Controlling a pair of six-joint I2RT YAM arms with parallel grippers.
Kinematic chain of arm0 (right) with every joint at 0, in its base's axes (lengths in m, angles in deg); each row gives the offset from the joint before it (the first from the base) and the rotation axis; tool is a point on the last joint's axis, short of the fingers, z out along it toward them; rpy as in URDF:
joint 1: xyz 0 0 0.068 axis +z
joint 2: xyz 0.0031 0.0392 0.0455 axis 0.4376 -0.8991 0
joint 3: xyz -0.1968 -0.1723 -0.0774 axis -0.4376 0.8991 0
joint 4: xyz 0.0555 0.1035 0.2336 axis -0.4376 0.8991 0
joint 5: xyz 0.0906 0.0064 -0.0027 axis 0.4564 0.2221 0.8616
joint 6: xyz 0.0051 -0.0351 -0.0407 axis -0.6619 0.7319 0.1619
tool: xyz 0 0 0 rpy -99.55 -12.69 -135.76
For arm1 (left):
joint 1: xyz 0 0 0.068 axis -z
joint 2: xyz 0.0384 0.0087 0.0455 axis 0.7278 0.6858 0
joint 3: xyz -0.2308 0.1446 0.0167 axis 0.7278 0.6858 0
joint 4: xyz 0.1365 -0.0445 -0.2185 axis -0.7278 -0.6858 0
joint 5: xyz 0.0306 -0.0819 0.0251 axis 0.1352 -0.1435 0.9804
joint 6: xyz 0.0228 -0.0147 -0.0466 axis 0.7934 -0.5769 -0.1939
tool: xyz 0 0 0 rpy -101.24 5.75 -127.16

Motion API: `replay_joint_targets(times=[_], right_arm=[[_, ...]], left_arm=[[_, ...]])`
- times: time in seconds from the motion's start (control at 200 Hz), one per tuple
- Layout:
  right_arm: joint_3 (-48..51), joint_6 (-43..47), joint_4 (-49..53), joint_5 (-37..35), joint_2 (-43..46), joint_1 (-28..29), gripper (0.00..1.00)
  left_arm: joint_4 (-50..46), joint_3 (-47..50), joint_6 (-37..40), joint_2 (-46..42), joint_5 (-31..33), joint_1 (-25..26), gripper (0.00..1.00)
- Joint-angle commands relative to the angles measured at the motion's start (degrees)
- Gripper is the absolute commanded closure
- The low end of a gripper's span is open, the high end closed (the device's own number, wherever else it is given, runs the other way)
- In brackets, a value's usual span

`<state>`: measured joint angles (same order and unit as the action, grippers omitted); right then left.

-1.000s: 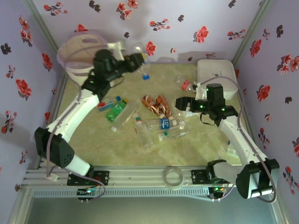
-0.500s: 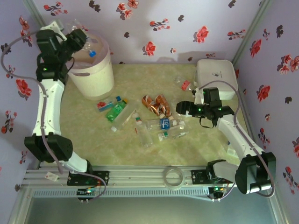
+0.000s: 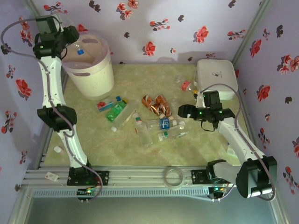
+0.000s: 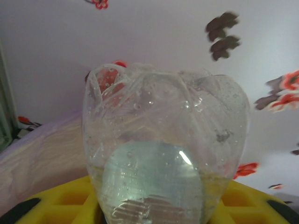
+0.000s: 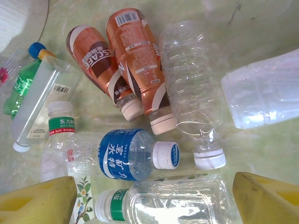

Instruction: Put the plastic bottles in the bin

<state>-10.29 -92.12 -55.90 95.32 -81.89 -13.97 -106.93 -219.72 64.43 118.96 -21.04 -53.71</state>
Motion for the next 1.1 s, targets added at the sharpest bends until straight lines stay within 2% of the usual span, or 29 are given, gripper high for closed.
replay_joint_targets(times=[0.0, 0.56, 0.885, 0.94, 1.095], right_arm=[[0.73, -0.2, 0.68, -2.13, 1.86, -0.15, 0.13], [2.13, -1.33, -0.87, -3.41, 1.1, -0.13, 0.13], [2.53, -1.25, -0.72, -4.82, 1.67, -0.14, 0.13], [2.57, -1.15, -0.67, -4.91, 1.49, -0.12, 0.13], [2.75, -1.07, -0.97, -5.11, 1.22, -0.21, 0.13]], left_arm=[[-9.7, -4.81, 6.64, 3.31, 3.63, 1.12, 1.0], [-15.13, -0.3, 14.38, 10.49, 9.38, 6.18, 1.0], [-16.61, 0.64, 14.97, 13.44, 9.47, 6.21, 1.0], [-16.74, 1.12, 15.02, 13.34, 9.39, 6.21, 0.9], [-16.14, 2.59, 15.18, 12.53, 9.05, 6.2, 0.44]])
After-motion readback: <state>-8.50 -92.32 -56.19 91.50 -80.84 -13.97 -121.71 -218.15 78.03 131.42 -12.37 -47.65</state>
